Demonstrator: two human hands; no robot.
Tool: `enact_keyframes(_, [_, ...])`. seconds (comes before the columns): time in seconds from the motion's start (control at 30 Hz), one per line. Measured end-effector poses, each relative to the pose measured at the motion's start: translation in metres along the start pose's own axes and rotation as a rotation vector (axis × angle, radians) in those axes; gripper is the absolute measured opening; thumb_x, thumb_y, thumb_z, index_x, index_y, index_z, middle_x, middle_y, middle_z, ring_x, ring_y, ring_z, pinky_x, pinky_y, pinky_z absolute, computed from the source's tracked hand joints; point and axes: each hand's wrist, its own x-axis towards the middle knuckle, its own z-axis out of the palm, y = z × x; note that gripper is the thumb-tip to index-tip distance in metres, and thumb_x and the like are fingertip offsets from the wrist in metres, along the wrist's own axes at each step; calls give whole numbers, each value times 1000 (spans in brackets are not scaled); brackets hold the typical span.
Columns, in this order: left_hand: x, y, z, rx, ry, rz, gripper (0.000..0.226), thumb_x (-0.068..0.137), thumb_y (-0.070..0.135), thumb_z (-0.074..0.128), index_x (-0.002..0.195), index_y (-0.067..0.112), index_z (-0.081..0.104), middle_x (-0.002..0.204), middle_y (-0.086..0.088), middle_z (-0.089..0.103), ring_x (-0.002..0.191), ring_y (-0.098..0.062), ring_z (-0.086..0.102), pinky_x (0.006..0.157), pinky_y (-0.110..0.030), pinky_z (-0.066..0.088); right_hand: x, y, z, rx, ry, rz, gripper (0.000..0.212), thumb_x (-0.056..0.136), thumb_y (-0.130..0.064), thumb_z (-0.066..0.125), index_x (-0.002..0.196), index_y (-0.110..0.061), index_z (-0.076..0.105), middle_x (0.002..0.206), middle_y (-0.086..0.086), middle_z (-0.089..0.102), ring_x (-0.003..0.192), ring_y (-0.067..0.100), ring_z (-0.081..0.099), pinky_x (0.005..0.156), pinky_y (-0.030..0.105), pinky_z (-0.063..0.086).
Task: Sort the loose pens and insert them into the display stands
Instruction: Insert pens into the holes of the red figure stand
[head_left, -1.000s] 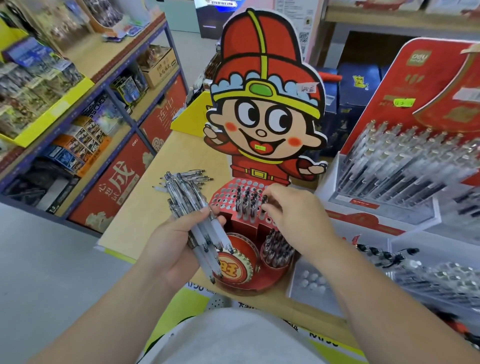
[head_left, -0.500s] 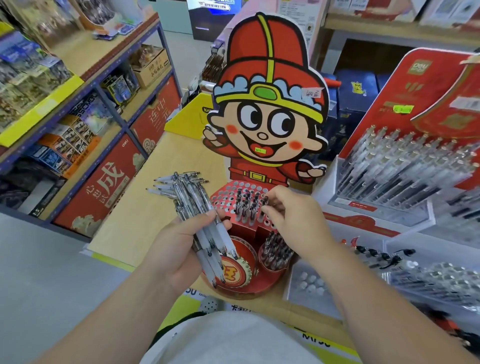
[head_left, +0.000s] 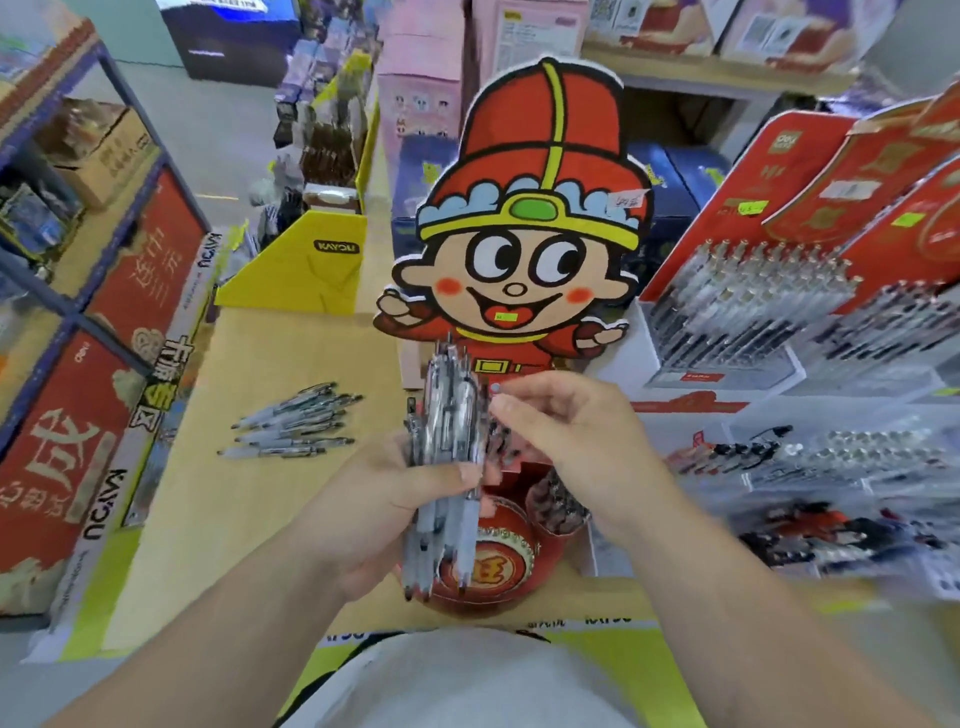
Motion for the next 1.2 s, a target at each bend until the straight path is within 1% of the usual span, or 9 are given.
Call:
enact_keyframes(0.1, [2, 0, -17, 45, -71, -33, 35, 77, 6, 82, 109, 12, 73, 99, -17, 76, 85, -23, 73, 73, -31, 58, -7, -3, 18, 76, 31, 56, 12, 81, -24, 82, 90, -20, 75, 75, -2, 72, 68, 11, 67, 67, 29, 57])
enact_keyframes(0.23, [4, -2, -37, 35, -151, -88, 37, 74, 6, 83, 109, 5, 73, 106, -26, 72, 90, -28, 72, 90, -44, 58, -15, -4, 34, 85, 51, 117, 10, 83, -18, 79, 85, -14, 69, 63, -3, 66, 58, 9, 60, 56, 20, 49])
enact_keyframes(0.33, [5, -3, -46, 19, -210, -116, 38, 72, 7, 83, 108, 2, 72, 97, -20, 74, 79, -24, 70, 77, -37, 59, -20, -6, 41, 93, 61, 157, 8, 85, -13, 76, 85, -13, 67, 64, -2, 67, 59, 10, 63, 56, 19, 49])
enact_keyframes(0.47, [9, -4, -49, -31, -153, -123, 19, 84, 4, 73, 103, 5, 71, 88, -16, 74, 80, -27, 70, 70, -33, 58, -21, -10, 41, 148, 110, 177, 5, 91, -6, 68, 95, -3, 67, 72, 2, 71, 65, 12, 66, 59, 21, 53])
enact_keyframes(0.6, [13, -7, -57, 1, -123, -99, 28, 88, 2, 71, 115, 10, 69, 98, -10, 77, 92, -27, 71, 83, -39, 53, -20, -14, 44, 182, 197, 206, 6, 93, -2, 64, 97, -5, 67, 79, 10, 72, 66, 15, 68, 60, 23, 55])
enact_keyframes(0.73, [15, -8, -58, -4, -134, -82, 28, 90, 0, 69, 117, 6, 68, 108, -17, 76, 104, -36, 72, 96, -50, 55, -19, -14, 55, 183, 213, 210, 9, 90, 0, 68, 96, -7, 67, 80, 14, 73, 68, 19, 69, 62, 27, 58])
enact_keyframes(0.87, [14, -9, -58, -29, -159, -79, 30, 91, 2, 68, 121, 5, 67, 106, -17, 76, 98, -33, 73, 85, -44, 59, -18, -14, 60, 198, 230, 204, 12, 88, -1, 71, 96, -9, 66, 70, 5, 71, 63, 14, 67, 59, 26, 57])
enact_keyframes(1.0, [17, -5, -58, -63, -176, -80, 29, 91, 0, 67, 119, 4, 67, 102, -19, 75, 82, -29, 74, 68, -33, 59, -13, -11, 59, 203, 241, 176, 11, 91, -4, 69, 100, -8, 66, 77, 8, 72, 68, 15, 67, 62, 25, 54])
enact_keyframes(1.2, [21, -8, -53, -28, -153, -37, 29, 89, -5, 69, 115, 5, 68, 100, -15, 77, 83, -19, 74, 73, -30, 59, -9, -10, 57, 132, 254, 145, 14, 86, -15, 77, 96, -9, 69, 74, 8, 71, 68, 17, 66, 61, 28, 54])
